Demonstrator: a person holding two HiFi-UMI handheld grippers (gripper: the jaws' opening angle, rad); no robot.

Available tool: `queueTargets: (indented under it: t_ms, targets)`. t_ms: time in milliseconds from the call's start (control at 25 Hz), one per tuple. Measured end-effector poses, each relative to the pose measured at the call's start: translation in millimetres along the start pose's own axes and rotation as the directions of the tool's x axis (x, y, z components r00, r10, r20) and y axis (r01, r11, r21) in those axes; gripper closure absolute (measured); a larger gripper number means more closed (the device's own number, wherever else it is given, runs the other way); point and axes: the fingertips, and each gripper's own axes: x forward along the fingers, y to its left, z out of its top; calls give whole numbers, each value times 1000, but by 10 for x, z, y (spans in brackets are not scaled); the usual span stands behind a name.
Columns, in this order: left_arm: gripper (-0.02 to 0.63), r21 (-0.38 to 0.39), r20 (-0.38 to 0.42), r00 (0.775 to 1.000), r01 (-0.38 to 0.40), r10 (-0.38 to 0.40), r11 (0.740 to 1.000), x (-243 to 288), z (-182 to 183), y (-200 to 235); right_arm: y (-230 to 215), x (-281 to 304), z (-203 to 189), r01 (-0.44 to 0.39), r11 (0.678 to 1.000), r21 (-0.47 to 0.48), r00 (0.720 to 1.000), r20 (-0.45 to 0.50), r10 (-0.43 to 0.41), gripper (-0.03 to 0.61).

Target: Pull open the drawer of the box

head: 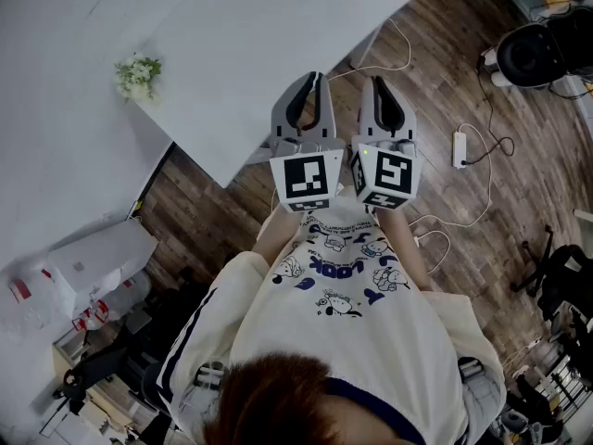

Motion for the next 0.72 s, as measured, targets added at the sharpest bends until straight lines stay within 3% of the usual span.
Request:
queueTargets:
  t_ms: [720]
  targets:
    - [584, -3, -9, 1000, 1, -1, 1000, 398, -6, 183, -35, 410, -9, 2, 1000, 16, 1000, -2, -2, 535]
